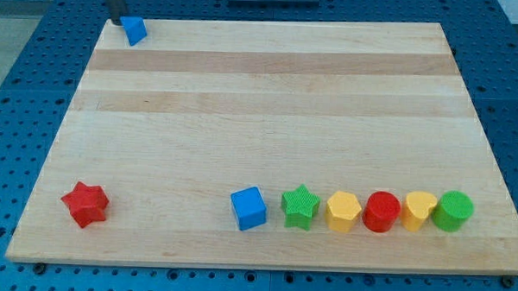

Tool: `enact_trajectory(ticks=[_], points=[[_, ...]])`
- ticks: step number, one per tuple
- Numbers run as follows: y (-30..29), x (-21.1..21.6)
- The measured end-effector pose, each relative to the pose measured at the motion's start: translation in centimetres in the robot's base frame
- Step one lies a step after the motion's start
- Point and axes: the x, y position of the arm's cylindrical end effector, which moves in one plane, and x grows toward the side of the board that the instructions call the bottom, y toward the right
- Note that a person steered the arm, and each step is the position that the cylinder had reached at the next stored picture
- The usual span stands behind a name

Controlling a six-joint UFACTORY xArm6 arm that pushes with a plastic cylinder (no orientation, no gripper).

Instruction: Push the blue triangle diagonally above the cube

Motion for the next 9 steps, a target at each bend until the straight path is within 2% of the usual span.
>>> enact_trajectory(ticks=[1, 5, 9], points=[[-1.9, 0.0], [2.6, 0.0], [4.3, 4.6]])
